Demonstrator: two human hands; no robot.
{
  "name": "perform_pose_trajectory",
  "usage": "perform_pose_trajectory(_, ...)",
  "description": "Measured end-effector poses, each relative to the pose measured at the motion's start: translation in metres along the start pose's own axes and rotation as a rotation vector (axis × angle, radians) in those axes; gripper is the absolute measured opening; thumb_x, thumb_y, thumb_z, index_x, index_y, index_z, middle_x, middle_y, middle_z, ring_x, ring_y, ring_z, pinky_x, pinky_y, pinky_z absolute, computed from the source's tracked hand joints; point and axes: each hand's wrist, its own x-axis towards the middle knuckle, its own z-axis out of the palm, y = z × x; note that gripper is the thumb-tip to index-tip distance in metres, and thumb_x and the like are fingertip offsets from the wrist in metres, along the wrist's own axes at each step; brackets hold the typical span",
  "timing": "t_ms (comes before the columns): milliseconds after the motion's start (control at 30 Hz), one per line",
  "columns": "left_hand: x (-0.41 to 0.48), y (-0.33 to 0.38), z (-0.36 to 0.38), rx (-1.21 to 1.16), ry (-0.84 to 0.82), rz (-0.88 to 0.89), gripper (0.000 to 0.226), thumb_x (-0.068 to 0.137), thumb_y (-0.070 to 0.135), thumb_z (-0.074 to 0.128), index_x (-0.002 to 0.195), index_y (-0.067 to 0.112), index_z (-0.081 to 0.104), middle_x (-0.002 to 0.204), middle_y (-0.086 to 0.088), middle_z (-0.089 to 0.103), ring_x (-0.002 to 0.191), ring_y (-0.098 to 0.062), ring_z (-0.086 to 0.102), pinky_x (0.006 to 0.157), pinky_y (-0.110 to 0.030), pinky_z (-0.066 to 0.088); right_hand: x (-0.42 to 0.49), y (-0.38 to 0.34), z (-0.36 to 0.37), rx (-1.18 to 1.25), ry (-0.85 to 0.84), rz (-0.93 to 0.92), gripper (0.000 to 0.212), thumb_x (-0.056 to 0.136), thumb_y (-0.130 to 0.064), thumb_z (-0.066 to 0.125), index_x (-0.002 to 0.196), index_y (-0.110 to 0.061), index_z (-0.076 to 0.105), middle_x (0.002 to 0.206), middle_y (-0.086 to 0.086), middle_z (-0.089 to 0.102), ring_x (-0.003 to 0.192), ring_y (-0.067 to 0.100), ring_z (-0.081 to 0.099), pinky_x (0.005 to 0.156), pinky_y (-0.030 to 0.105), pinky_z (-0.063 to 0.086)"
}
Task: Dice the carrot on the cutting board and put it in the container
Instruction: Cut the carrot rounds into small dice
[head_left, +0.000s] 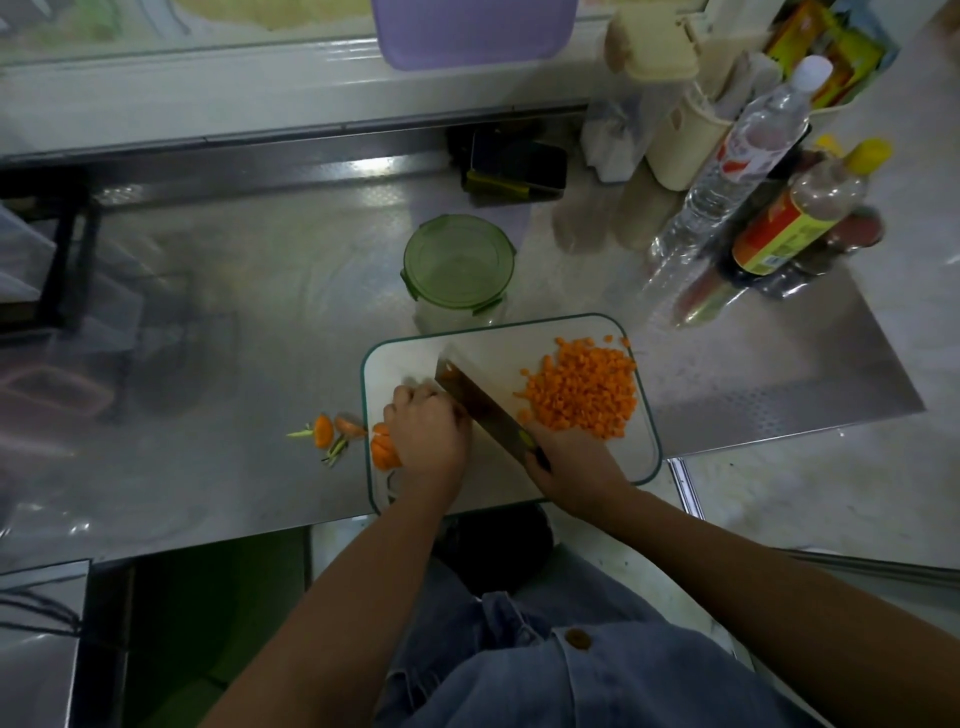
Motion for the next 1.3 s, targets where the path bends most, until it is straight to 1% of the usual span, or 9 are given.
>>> perform_pose_trajectory(433,-0.002,0.005,0.005,-0.143,0.022,0.032,0.023,0.085,0.028,0.058,0.103,0.02,0.069,0.106,-0.006,0.063,0.106,-0.028,0.045,0.082,-0.036,0.035,0.004,0.002,-0.001,0.032,-0.003,0.087,0.03,0.093,-0.017,0.047,0.121,-0.01,0.051,0.084,0.016,0.064,0.074,0.035,0.061,0.055,0.036,0.043)
perform_pose_trajectory(567,-0.002,0.003,0.01,-0.153,0.051,0.158,0.025,0.083,0.027,0.061,0.104,0.018,0.071,0.097,-0.009,0.064,0.098,-0.029,0.047,0.079,-0.036,0.036,0.005,0.003,0.001,0.037,-0.01,0.099,0.028,0.093,-0.018,0.047,0.119,-0.009,0.051,0.087,0.015,0.064,0.076,0.034,0.061,0.058,0.036,0.045)
perform_pose_trajectory(733,-0.007,0.006,0.018,-0.219,0.107,0.341,0.018,0.075,0.02,0.066,0.089,0.019,0.076,0.078,-0.008,0.061,0.08,-0.031,0.052,0.069,-0.034,0.043,-0.001,0.008,0.0,0.096,0.076,0.205,0.021,0.095,-0.017,0.049,0.111,-0.004,0.054,0.081,0.015,0.062,0.071,0.032,0.059,0.059,0.037,0.042)
perform_pose_trajectory(900,-0.01,-0.001,0.013,-0.261,0.114,0.222,0.014,0.079,0.022,0.065,0.088,0.016,0.075,0.084,-0.008,0.064,0.089,-0.031,0.053,0.076,-0.037,0.041,-0.005,0.004,-0.001,0.234,0.064,0.127,0.012,0.092,-0.015,0.055,0.099,-0.006,0.056,0.065,-0.004,0.046,0.063,0.019,0.048,0.058,0.031,0.034)
perform_pose_trajectory(967,-0.009,-0.013,0.008,-0.229,0.117,0.179,0.014,0.08,0.022,0.064,0.086,0.016,0.074,0.086,-0.008,0.064,0.09,-0.031,0.052,0.075,-0.038,0.042,-0.004,0.001,0.002,0.227,-0.014,0.087,0.005,0.092,-0.018,0.054,0.089,-0.017,0.052,0.062,-0.011,0.041,0.059,0.014,0.044,0.054,0.029,0.03)
perform_pose_trajectory(1000,-0.008,-0.02,0.004,-0.216,0.122,0.151,0.014,0.08,0.022,0.062,0.086,0.015,0.073,0.086,-0.008,0.064,0.089,-0.031,0.053,0.074,-0.039,0.044,-0.003,-0.002,0.004,0.216,-0.02,0.096,0.014,0.093,-0.019,0.054,0.083,-0.023,0.045,0.06,-0.013,0.038,0.055,0.01,0.04,0.051,0.028,0.027)
perform_pose_trajectory(1067,-0.008,-0.036,-0.002,-0.207,0.129,0.087,0.016,0.077,0.02,0.059,0.086,0.012,0.069,0.087,-0.01,0.062,0.089,-0.032,0.053,0.074,-0.041,0.045,0.0,-0.002,0.011,0.226,0.034,0.166,0.021,0.093,-0.017,0.053,0.08,-0.024,0.038,0.057,-0.012,0.034,0.05,0.006,0.035,0.048,0.026,0.023)
perform_pose_trajectory(1133,-0.011,-0.052,-0.006,-0.223,0.137,0.044,0.023,0.076,0.022,0.052,0.089,0.012,0.068,0.09,-0.011,0.061,0.09,-0.033,0.053,0.077,-0.041,0.044,0.003,-0.003,0.013,0.277,0.097,0.254,0.016,0.093,-0.016,0.053,0.081,-0.018,0.043,0.056,-0.007,0.039,0.051,0.013,0.042,0.049,0.029,0.026)
perform_pose_trajectory(1300,-0.025,-0.085,-0.011,-0.242,0.109,0.079,0.032,0.067,0.015,0.064,0.099,0.015,0.066,0.098,-0.01,0.057,0.096,-0.032,0.051,0.085,-0.042,0.041,0.015,-0.011,0.019,0.33,0.041,0.152,0.011,0.094,-0.019,0.053,0.087,-0.013,0.048,0.056,0.001,0.048,0.05,0.017,0.047,0.048,0.03,0.033)
